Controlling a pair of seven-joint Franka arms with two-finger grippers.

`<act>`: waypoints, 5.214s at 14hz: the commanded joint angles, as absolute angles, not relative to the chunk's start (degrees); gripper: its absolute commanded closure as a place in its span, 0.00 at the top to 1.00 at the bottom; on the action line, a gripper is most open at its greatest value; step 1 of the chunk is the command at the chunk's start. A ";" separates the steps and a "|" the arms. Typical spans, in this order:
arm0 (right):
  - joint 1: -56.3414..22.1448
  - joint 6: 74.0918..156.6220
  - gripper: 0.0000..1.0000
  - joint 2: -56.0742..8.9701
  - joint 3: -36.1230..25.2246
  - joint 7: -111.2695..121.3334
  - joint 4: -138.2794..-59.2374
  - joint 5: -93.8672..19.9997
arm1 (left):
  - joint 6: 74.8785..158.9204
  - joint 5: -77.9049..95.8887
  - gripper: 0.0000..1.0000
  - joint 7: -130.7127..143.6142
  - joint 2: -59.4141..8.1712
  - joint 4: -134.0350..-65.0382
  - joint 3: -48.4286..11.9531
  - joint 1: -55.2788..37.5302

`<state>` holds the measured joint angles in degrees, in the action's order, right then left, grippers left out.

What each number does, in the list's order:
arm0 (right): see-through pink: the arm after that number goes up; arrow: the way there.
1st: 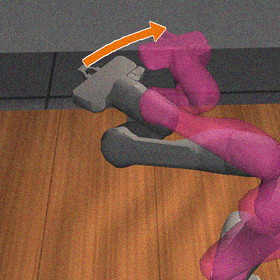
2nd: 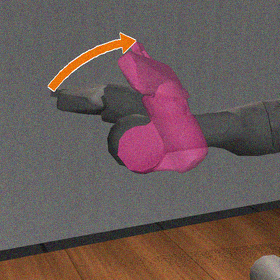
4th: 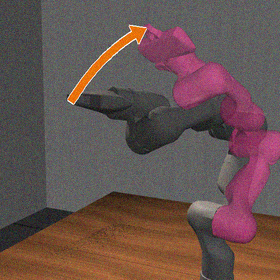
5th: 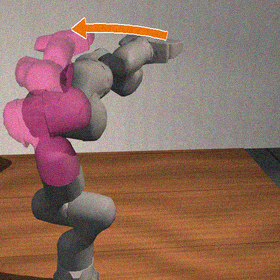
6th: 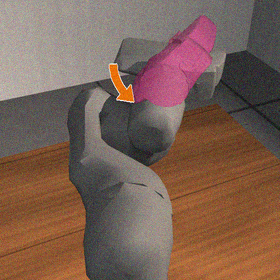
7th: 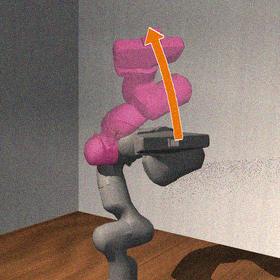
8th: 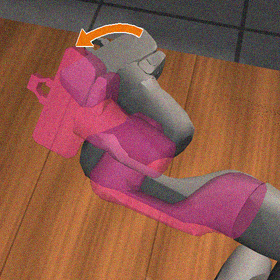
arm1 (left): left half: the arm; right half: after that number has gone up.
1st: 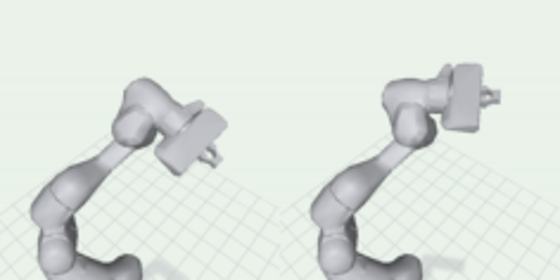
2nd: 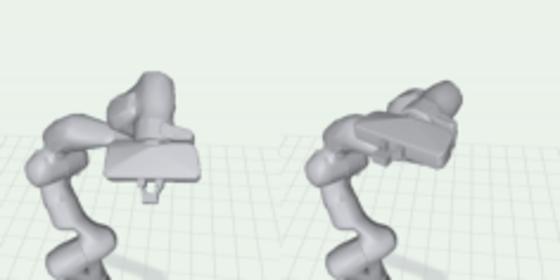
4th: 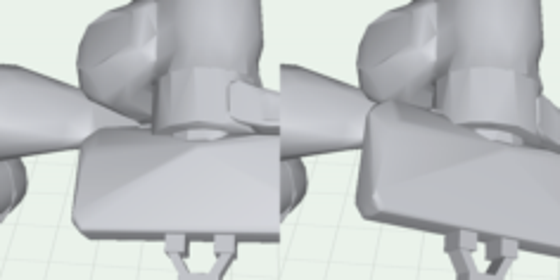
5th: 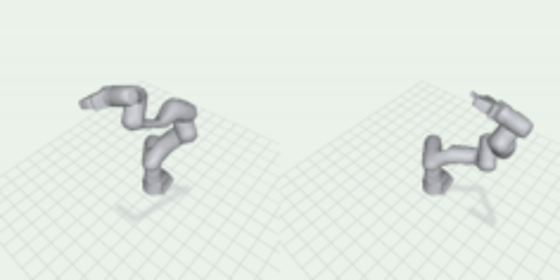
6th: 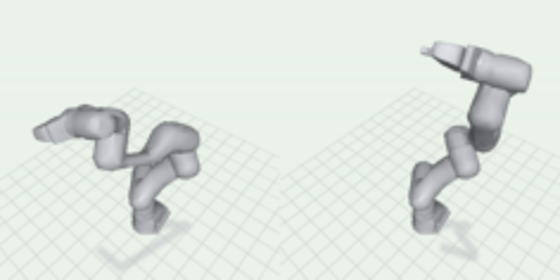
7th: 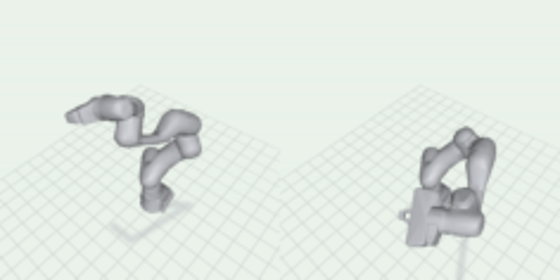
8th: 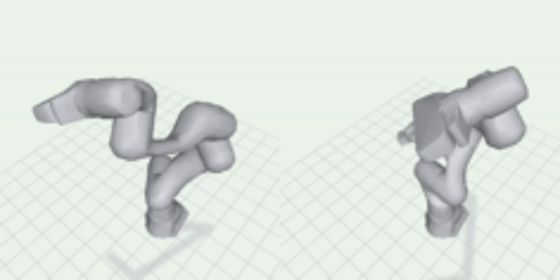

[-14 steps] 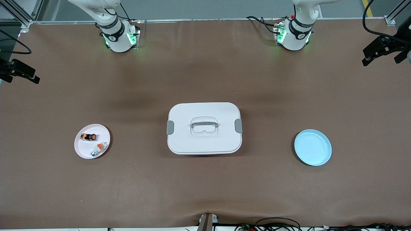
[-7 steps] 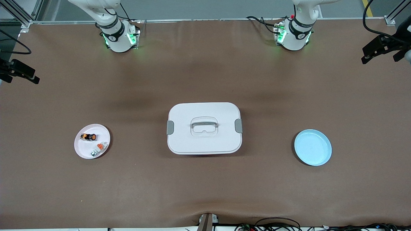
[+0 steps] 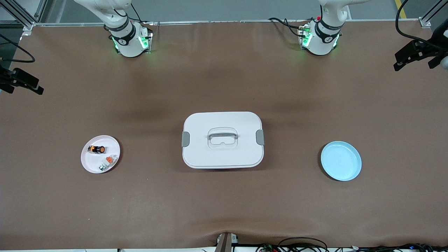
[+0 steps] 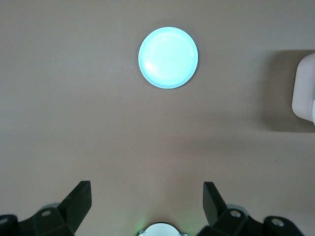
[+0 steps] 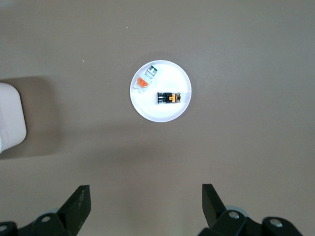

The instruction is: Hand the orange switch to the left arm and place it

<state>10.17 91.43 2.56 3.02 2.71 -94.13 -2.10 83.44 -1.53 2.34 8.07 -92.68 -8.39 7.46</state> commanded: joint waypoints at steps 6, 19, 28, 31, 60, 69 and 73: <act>14.15 99.65 1.00 -3.25 3.69 2.37 -98.68 -3.60 | 82.27 -0.88 1.00 2.29 5.01 -89.21 -8.26 7.73; 16.70 125.85 1.00 -7.37 3.69 10.36 -117.77 -13.07 | 82.35 -3.78 1.00 1.67 5.10 -87.36 -6.15 12.65; 18.11 134.29 1.00 -16.78 3.69 20.12 -117.95 -17.40 | 82.88 -3.16 1.00 2.28 0.53 -82.88 -6.68 12.75; 17.93 137.63 1.00 -19.50 3.69 21.36 -117.77 -17.49 | 82.97 -3.78 1.00 1.85 0.44 -82.97 -6.86 12.74; 14.15 149.94 1.00 -29.00 4.13 21.36 -118.04 -17.49 | 84.64 1.05 1.00 1.93 -4.22 -83.41 -14.50 11.78; 14.15 149.85 1.00 -29.71 4.13 21.36 -117.86 -17.49 | 84.64 1.05 1.00 1.58 -5.89 -83.41 -14.41 11.78; 14.15 149.77 1.00 -29.79 4.13 21.36 -117.77 -17.49 | 84.64 1.05 1.00 1.41 -5.89 -83.50 -14.41 11.78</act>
<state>14.37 149.41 -29.33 4.13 20.04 -118.15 -16.02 85.39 0.02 2.21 -5.84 -84.29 -14.24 11.53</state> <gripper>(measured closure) 0.000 0.000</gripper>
